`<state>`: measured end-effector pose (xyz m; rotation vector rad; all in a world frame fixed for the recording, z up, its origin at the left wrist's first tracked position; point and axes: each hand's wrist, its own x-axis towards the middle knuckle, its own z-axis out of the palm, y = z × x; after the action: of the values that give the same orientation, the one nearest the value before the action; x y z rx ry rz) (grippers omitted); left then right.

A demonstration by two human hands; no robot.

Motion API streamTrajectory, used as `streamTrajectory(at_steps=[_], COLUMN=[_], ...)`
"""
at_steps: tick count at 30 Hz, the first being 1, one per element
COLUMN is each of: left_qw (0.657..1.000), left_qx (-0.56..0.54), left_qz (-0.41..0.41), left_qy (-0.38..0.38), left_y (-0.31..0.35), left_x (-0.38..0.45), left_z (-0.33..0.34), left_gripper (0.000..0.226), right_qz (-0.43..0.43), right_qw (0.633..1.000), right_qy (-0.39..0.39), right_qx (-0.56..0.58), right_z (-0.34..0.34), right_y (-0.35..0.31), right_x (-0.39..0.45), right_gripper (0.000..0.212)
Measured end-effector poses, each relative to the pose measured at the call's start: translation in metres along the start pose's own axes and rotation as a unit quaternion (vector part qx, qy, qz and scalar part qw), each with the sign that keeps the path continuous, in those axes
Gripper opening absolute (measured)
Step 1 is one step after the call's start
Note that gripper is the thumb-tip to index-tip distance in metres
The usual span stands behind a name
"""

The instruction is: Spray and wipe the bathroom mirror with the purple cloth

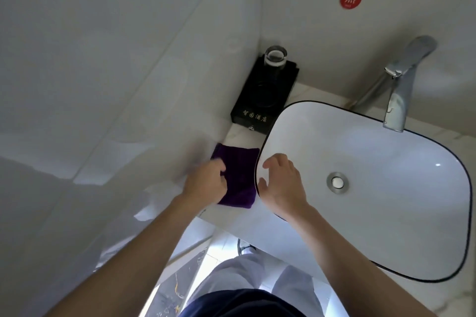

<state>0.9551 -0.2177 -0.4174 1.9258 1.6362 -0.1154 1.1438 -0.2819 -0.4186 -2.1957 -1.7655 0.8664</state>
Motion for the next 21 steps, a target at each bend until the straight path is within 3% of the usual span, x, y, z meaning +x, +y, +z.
streamTrajectory(at_steps=[4, 8, 17, 21], left_qw=[0.989, 0.981, 0.954, 0.963], left_qx=[0.04, 0.12, 0.229, 0.185], left_qz=[0.023, 0.05, 0.105, 0.093], left_qy=[-0.142, -0.141, -0.161, -0.173], left_y=[-0.017, -0.014, -0.026, -0.023], left_x=[-0.005, 0.012, 0.011, -0.003], left_z=[0.059, 0.089, 0.104, 0.086], left_gripper=[0.061, 0.082, 0.083, 0.078], right_qz=[0.003, -0.001, 0.003, 0.006], right_qw=[1.0, 1.0, 0.995, 0.992], right_qy=[-0.004, 0.002, 0.073, 0.085], right_qx=[0.018, 0.024, 0.072, 0.098], right_z=[0.004, 0.005, -0.015, -0.024], right_y=[0.002, 0.004, 0.028, 0.037], right_x=[-0.023, -0.053, -0.094, -0.099], right_gripper=[0.036, 0.036, 0.035, 0.035])
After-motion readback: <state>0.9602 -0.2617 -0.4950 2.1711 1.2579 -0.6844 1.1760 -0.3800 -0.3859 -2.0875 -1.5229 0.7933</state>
